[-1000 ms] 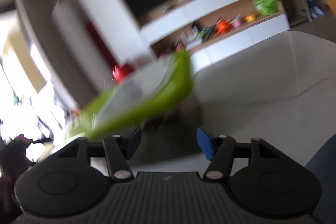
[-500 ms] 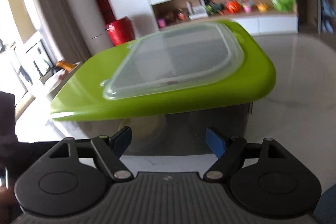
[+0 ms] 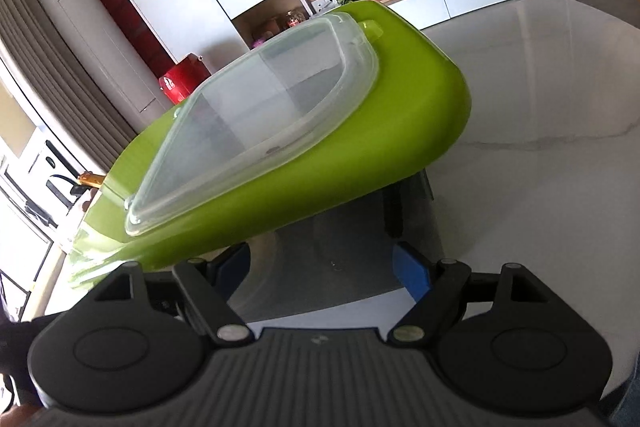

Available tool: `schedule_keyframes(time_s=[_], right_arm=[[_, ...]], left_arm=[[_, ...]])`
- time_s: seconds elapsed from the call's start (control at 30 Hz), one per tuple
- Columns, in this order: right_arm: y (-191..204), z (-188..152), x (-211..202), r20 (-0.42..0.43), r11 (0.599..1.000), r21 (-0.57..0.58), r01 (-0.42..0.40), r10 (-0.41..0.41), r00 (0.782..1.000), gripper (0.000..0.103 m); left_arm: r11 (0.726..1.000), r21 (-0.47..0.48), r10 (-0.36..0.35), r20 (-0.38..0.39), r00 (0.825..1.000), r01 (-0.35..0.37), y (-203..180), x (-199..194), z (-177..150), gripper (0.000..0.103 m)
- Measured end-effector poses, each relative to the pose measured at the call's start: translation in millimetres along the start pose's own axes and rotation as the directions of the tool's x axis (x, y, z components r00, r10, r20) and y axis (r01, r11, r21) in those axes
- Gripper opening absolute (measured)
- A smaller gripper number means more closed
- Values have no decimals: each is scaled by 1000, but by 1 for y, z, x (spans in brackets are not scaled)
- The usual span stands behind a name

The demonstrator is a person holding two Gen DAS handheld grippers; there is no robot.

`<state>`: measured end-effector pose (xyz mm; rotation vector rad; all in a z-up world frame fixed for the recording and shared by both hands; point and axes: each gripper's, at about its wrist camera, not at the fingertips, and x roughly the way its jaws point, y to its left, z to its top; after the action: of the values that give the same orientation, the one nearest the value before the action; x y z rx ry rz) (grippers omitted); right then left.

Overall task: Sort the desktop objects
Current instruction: 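Lower the lid onto the bin opening with both grippers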

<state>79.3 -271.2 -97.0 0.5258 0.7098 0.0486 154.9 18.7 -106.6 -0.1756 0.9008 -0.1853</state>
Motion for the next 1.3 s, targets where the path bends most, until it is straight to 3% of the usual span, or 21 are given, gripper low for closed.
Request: schedule_keyframes(time_s=[0.37, 0.5, 0.57, 0.63, 0.73, 0.8, 0.83, 0.9, 1.0, 1.1, 1.3], right_arm=[[8, 16, 32, 5, 1000, 1, 31, -31, 1000, 81], [8, 7, 26, 20, 998, -23, 50, -49, 999, 81], [-1, 0, 15, 15, 999, -1, 32, -32, 999, 81], [-18, -8, -1, 44, 997, 79, -13, 9, 999, 81], [-49, -13, -24, 137, 965, 236, -115, 84, 987, 81], [-61, -8, -33, 181, 942, 289, -173, 123, 976, 82], [-64, -5, -36, 199, 936, 297, -189, 133, 971, 84], [-65, 2, -34, 222, 944, 288, -160, 97, 970, 85], [-61, 12, -23, 231, 965, 251, -73, 14, 973, 83], [-63, 21, -13, 224, 967, 240, -84, 29, 974, 77], [-56, 33, -15, 258, 988, 135, -79, 42, 965, 52]], left_arm=[[991, -135, -6, 21, 1000, 9, 23, 20, 22, 103], [988, -152, -8, 29, 1000, 13, 30, 15, 13, 103], [979, -203, -26, 30, 999, 32, 46, 11, 12, 103], [950, -305, -54, 50, 997, 67, 72, 1, 6, 103], [851, -501, -96, 147, 984, 158, 115, -16, 3, 103], [799, -566, -88, 225, 970, 204, 135, -28, 4, 103], [795, -573, -64, 244, 968, 197, 140, -32, 7, 103], [809, -564, -25, 249, 968, 166, 140, -33, 16, 103], [834, -533, -22, 226, 974, 143, 133, -23, 38, 103], [860, -491, -27, 233, 972, 141, 119, -13, 55, 103], [907, -386, -53, 288, 956, 167, 82, -13, 55, 103]])
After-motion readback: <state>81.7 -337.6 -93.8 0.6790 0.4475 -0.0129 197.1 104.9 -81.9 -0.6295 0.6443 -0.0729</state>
